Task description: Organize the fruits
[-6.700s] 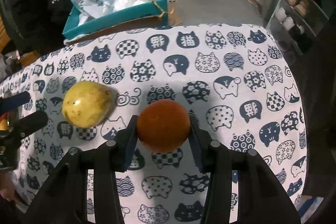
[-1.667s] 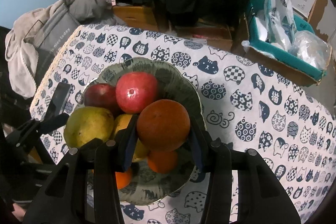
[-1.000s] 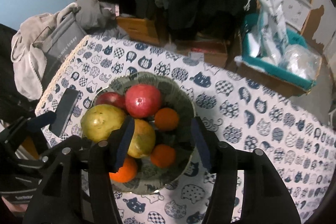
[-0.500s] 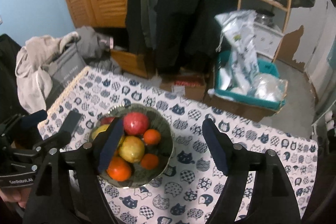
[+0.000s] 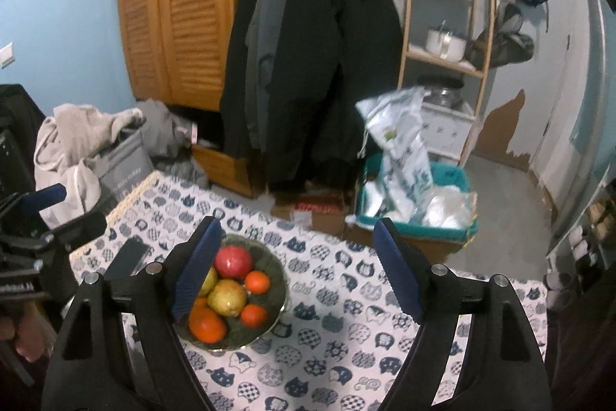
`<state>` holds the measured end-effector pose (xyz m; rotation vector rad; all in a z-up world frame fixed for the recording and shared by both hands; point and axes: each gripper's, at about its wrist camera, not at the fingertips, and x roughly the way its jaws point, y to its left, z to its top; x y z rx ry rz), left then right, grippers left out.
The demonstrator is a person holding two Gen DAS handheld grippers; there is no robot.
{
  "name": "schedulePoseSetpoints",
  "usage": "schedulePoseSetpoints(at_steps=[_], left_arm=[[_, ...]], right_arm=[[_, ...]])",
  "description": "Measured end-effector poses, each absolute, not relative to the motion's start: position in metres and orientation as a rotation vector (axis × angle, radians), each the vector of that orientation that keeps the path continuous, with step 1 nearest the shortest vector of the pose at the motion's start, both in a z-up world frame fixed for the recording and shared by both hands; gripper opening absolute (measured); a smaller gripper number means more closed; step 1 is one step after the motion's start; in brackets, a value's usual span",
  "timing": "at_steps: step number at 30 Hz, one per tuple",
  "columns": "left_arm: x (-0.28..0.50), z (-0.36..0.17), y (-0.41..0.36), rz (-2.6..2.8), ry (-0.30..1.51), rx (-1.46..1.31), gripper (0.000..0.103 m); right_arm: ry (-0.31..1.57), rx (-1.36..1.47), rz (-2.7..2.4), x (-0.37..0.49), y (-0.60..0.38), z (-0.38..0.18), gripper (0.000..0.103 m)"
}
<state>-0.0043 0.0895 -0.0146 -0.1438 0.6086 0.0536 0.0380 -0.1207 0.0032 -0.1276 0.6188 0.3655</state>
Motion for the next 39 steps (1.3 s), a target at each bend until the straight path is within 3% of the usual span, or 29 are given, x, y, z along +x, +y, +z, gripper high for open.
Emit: schedulePoseSetpoints(at_steps=[13, 39], left_arm=[[-0.018, 0.009, 0.068, 0.057, 0.518, -0.099, 0.102], [-0.015, 0.007, 0.057, 0.059, 0.525, -0.075, 0.102]], right_arm=[[0.46, -0.169, 0.294, 0.006, -0.151, 0.021, 0.081], [0.522, -0.167, 0.285, 0.016, -0.162, 0.003, 0.081]])
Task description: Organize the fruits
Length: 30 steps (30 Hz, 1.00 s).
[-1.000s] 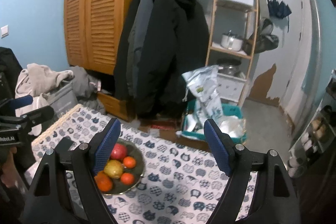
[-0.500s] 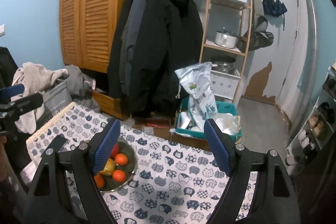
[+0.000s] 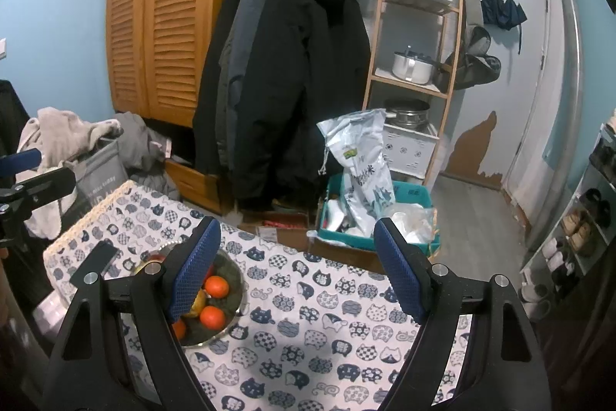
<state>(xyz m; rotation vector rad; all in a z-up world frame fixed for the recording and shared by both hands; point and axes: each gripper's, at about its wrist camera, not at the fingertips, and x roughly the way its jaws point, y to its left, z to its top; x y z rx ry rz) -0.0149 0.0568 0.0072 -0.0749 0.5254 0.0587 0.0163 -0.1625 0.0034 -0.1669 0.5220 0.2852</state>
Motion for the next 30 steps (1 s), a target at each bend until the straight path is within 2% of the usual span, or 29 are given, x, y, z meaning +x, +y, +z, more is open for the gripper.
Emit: schedulePoseSetpoints(at_steps=[30], left_arm=[[-0.0147, 0.0098, 0.0599, 0.081, 0.531, -0.056, 0.102]], right_arm=[[0.516, -0.167, 0.286, 0.0157, -0.1614, 0.004, 0.081]])
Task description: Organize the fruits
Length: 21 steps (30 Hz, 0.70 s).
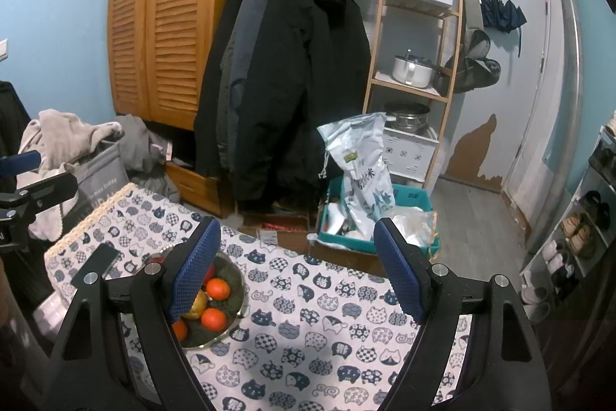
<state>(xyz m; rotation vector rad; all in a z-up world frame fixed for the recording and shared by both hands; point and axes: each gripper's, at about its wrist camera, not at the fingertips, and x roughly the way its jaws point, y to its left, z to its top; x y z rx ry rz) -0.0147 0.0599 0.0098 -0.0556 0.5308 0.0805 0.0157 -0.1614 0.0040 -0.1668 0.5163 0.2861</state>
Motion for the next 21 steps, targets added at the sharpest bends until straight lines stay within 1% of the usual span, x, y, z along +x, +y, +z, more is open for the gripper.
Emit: schedulePoseSetpoints(at_steps=[21], left_arm=[[-0.0156, 0.008, 0.0595, 0.111, 0.543, -0.032, 0.102]], right_arm=[[0.512, -0.17, 0.288, 0.0161, -0.1609, 0.0051, 0.081]])
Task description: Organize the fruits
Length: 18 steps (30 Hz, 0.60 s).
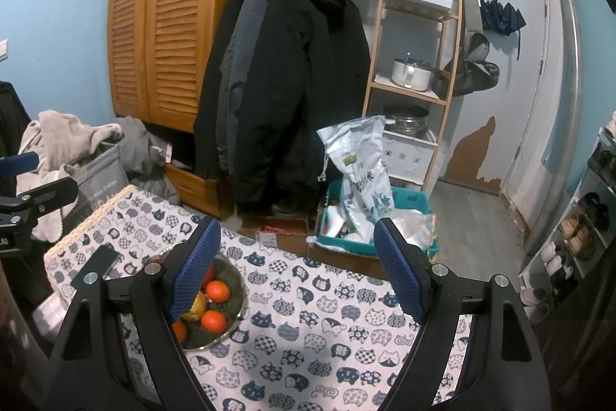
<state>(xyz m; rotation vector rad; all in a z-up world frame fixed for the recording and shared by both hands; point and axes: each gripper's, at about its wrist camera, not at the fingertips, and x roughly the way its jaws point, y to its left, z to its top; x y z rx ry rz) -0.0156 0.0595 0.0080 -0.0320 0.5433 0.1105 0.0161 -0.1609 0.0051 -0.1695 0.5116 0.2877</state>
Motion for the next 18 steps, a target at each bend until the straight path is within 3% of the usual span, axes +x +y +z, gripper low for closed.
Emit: schedulePoseSetpoints(at_steps=[18], left_arm=[[-0.0215, 0.0123, 0.0574, 0.132, 0.524, -0.028, 0.102]], right_arm=[[0.509, -0.172, 0.287, 0.0161, -0.1594, 0.0059, 0.081]])
